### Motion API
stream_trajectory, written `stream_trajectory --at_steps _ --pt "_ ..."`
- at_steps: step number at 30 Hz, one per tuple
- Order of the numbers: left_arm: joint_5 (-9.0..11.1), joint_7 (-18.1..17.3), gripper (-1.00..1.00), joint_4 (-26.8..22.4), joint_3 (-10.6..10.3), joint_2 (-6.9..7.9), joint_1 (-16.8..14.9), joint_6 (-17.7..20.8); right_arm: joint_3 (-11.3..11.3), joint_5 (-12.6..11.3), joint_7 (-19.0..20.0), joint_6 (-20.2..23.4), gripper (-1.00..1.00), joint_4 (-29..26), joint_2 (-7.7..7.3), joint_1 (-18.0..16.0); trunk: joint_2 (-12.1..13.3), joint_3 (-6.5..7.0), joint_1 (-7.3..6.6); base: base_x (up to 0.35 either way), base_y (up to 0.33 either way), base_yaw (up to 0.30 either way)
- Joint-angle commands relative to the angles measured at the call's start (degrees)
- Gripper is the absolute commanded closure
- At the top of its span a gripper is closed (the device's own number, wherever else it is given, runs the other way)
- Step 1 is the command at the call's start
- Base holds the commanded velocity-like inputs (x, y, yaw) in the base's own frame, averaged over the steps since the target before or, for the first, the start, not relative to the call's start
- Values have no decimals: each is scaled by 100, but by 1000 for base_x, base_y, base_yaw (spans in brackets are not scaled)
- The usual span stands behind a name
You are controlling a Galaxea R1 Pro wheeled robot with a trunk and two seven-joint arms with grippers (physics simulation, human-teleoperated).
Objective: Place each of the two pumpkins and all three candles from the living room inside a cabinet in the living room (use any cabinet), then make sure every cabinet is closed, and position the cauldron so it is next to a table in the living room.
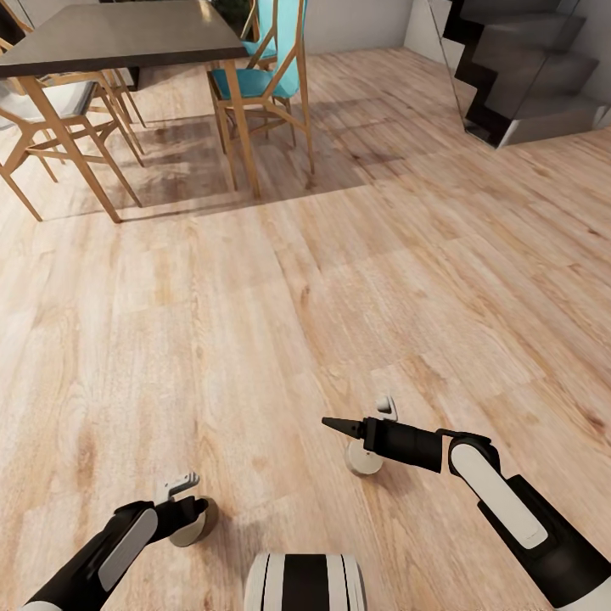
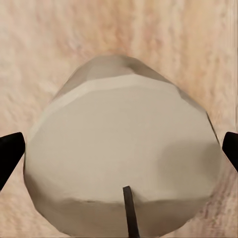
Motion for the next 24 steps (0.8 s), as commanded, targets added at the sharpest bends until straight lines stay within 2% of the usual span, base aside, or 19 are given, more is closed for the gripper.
stream_trajectory --at_steps 1,14,15,24 --pt "61 55 -100 -10 -56 7 -3 -39 5 -5 11 11 -100 0 -4 -4 -2 -4 -1 0 0 0" --pt "63 55 -100 -10 -132 -11 -3 -86 1 -5 11 11 -100 0 -4 -4 -2 -4 -1 0 0 0" --pt "63 55 100 -10 -132 -11 -3 -86 2 -5 11 11 -100 0 -4 -4 -2 -4 -1 0 0 0" --pt "56 55 100 -10 -132 -11 -3 -86 3 -5 11 11 -100 0 -4 -4 -2 -4 -1 0 0 0"
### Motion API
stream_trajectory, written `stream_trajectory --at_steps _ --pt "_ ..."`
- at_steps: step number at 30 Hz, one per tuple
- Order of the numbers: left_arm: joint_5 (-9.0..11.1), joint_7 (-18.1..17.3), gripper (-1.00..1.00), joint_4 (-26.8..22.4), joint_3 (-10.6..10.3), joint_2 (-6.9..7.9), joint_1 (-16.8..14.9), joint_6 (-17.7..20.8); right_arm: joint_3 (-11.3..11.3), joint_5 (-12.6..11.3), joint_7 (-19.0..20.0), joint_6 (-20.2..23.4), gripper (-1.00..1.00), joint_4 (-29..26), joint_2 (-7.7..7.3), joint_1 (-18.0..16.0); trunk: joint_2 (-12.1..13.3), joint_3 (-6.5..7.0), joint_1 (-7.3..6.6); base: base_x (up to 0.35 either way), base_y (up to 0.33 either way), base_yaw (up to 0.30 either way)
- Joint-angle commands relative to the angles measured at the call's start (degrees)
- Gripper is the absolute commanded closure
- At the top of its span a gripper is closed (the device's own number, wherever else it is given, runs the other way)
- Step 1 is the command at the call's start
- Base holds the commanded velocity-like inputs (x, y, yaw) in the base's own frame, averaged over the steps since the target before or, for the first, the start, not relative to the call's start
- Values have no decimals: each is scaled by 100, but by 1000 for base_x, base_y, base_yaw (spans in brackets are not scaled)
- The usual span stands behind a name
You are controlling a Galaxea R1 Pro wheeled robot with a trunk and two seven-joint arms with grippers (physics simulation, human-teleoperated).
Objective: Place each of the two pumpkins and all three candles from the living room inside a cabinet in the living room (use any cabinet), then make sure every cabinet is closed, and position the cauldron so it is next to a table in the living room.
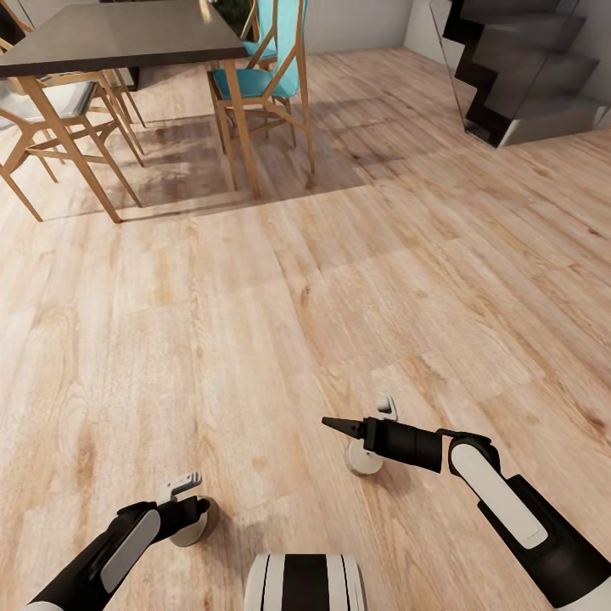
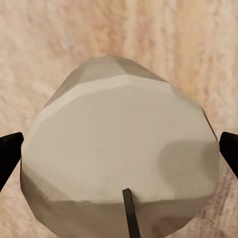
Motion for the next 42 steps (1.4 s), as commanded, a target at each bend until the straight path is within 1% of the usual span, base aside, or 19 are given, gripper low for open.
stream_trajectory --at_steps 1,16,19,27,31,35,37,38,40,42 --pt "45 53 100 -10 -24 8 -2 7 4 -5 11 11 -100 0 -4 -4 -2 -4 -1 0 0 0" --pt "51 53 100 -10 -7 16 -4 9 -2 -6 11 11 -100 58 -4 -4 -2 -4 -1 0 0 0" --pt "83 53 100 -10 18 16 -4 15 -2 -10 11 17 -100 73 -4 -4 -2 -4 -1 0 0 0" --pt "118 46 100 -62 34 31 -5 34 -2 -30 9 20 -100 85 -4 -4 9 174 -21 0 0 0" --pt "134 51 100 -371 60 81 -10 140 -2 -28 -27 26 -100 90 -4 -4 14 262 -32 0 0 0" --pt "132 55 100 -709 84 110 -11 443 -2 -4 -73 28 -100 100 3 -4 20 351 -42 0 0 0" --pt "127 59 100 -1089 111 168 -11 786 -6 1 -136 29 -100 103 4 -4 22 395 -47 0 0 0" --pt "127 60 100 -1323 168 223 -11 995 -8 2 -206 29 -100 104 5 -4 24 417 -50 0 0 0" --pt "126 66 100 -1819 391 342 -6 1437 -5 -3 -446 29 -100 103 5 -4 26 462 -55 0 0 0" --pt "127 67 100 -2247 740 427 0 1908 -3 -9 -795 30 -100 88 5 -4 29 506 -60 0 0 0"
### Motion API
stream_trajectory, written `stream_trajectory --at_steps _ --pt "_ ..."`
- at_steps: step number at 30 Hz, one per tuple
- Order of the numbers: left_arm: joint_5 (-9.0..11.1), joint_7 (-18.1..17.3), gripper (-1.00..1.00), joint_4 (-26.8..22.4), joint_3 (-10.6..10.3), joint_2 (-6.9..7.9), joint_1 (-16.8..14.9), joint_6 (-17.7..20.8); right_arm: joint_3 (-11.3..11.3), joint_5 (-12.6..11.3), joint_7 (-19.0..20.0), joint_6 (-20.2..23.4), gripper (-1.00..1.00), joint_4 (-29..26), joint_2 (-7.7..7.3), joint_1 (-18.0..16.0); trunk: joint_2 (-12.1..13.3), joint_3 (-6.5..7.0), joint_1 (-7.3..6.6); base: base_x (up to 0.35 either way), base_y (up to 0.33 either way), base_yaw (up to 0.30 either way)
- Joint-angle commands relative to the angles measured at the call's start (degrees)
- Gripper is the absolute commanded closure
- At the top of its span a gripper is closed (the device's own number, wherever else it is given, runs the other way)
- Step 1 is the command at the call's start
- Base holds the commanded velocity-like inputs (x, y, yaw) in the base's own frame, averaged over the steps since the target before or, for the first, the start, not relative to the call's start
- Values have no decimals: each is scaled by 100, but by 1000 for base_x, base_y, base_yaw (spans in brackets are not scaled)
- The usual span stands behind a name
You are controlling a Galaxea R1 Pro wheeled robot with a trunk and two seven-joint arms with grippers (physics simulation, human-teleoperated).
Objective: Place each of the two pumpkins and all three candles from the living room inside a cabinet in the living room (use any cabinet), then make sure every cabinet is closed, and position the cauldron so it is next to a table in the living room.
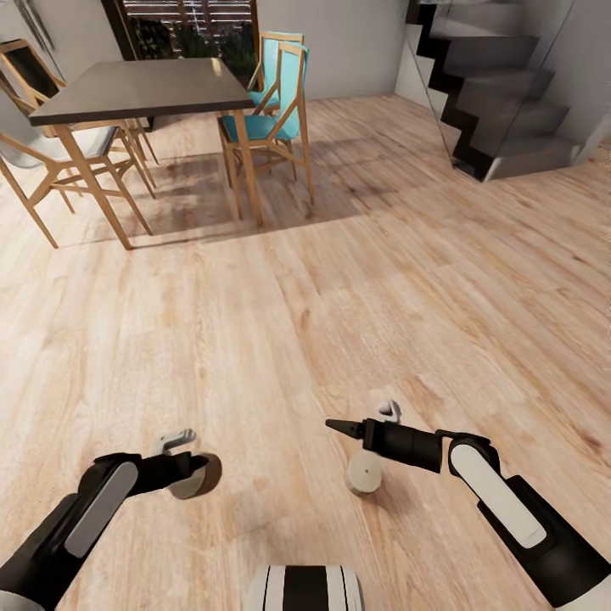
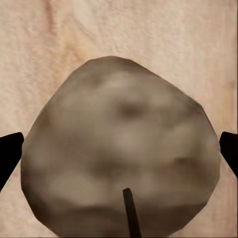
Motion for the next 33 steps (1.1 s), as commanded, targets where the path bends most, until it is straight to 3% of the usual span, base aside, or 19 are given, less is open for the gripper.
stream_trajectory --at_steps 1,3,5,6,7,9,12,17,23,25,29,31,33 --pt "74 55 100 -192 197 36 4 274 5 7 -206 14 -100 -6 3 -4 0 18 -3 0 0 0" --pt "76 53 100 -507 575 70 16 665 6 8 -729 49 -100 -17 24 -4 3 62 -8 0 0 0" --pt "77 55 100 -760 801 89 96 832 9 7 -1332 139 -100 -59 28 -4 6 107 -13 0 0 0" --pt "77 56 100 -813 838 92 138 855 10 7 -1482 166 -100 -67 29 -4 7 129 -15 0 0 0" --pt "72 53 100 -990 937 100 328 910 23 6 -2032 258 -100 -89 30 -4 8 151 -18 0 0 0" --pt "75 51 100 -1135 1062 119 442 935 37 15 -2480 302 -100 -96 35 -4 11 195 -23 0 0 0" --pt "94 45 100 -1355 1292 262 517 957 63 13 -3014 325 -100 -156 46 -4 15 262 -31 0 0 0" --pt "301 42 100 -1606 1372 346 632 964 103 13 -3710 332 -100 -304 139 -4 22 373 -44 0 0 0" --pt "394 41 100 -1651 1380 350 656 965 173 54 -4725 556 -100 -333 594 -4 30 505 -59 0 0 0" --pt "406 41 100 -1659 1376 341 658 965 219 61 -5454 658 -100 -334 885 -4 32 550 -64 0 0 0" --pt "485 37 100 -1712 1360 360 663 972 232 67 -5814 680 -100 -285 1133 -4 38 638 -75 0 0 0" --pt "797 34 100 -1742 1386 405 709 978 233 80 -6026 683 -100 -260 1247 -4 40 683 -80 0 0 0" --pt "1316 33 100 -1771 1445 572 829 981 234 87 -6299 680 -100 -258 1347 -4 43 727 -85 0 0 0"
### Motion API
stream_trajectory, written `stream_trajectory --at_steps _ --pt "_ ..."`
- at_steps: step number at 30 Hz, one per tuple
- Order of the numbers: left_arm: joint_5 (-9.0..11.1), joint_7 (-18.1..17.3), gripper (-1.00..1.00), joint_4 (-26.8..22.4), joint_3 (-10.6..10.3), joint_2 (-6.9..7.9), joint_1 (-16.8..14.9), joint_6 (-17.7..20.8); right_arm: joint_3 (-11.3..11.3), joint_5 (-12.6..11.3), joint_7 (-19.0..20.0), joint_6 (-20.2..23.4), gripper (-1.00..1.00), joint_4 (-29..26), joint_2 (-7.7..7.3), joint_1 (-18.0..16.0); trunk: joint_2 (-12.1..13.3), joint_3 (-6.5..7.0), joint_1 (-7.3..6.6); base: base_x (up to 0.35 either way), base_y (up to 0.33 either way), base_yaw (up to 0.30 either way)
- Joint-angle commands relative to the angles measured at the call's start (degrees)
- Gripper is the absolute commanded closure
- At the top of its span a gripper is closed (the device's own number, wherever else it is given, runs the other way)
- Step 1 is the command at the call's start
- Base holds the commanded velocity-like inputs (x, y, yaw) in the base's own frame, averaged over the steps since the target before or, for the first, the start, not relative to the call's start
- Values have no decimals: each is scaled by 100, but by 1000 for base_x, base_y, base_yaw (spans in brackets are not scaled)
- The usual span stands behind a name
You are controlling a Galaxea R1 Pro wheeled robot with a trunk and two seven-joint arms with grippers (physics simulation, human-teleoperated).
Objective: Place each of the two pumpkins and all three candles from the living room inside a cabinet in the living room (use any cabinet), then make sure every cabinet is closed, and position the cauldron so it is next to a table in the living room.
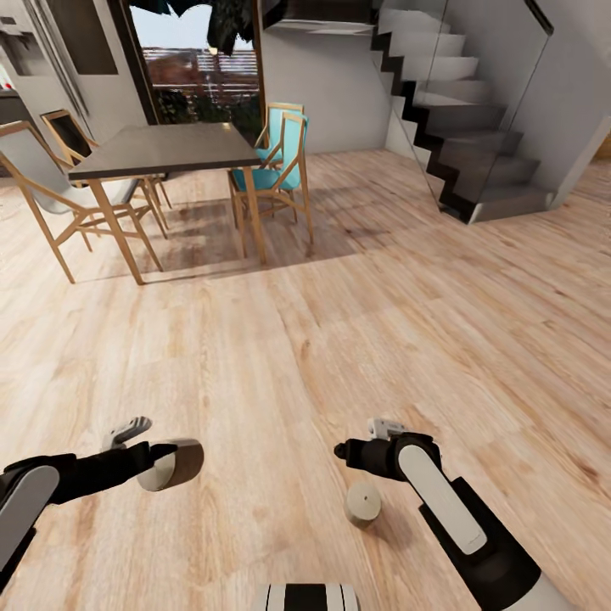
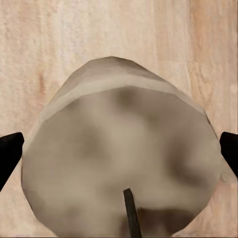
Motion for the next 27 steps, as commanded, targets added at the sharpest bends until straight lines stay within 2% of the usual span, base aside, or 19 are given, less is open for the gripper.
stream_trajectory --at_steps 1,2,7,9,12,15,16,17,20,23,27 --pt "335 56 100 -16 22 163 48 24 10 -48 -184 4 -100 -8 30 -6 0 18 -3 0 0 0" --pt "481 55 100 -19 23 254 66 25 10 -47 -231 4 -100 -7 41 -6 1 40 -6 0 0 0" --pt "1864 55 100 -25 29 1117 214 27 5 -45 -405 -13 -100 15 83 -6 8 151 -18 0 0 0" --pt "2338 55 100 -25 35 1334 300 30 3 -45 -418 -14 -100 20 86 -6 11 195 -24 0 0 0" --pt "2895 53 100 -24 52 1548 367 40 5 -44 -436 -22 -100 24 88 -6 92 253 -70 0 0 0" --pt "3244 12 100 -7 51 1803 394 48 3 -40 -472 -32 -100 39 88 -6 212 307 -136 0 0 0" --pt "3325 -20 100 5 52 1843 404 47 1 -41 -479 -36 -100 51 88 -6 252 325 -158 0 0 0" --pt "3497 -102 100 26 56 1927 445 46 -2 -39 -490 -42 -100 98 88 -6 293 343 -180 0 0 0" --pt "3918 -458 100 57 61 2340 648 45 -6 -26 -487 -65 -100 294 88 -6 413 397 -246 0 0 0" --pt "4072 -914 100 67 57 2660 752 44 -7 -19 -471 -80 -100 380 88 -6 453 415 -268 0 0 0" --pt "4121 -1409 100 77 55 2830 829 43 -4 -18 -459 -220 -100 517 88 -6 453 415 -268 0 0 0"
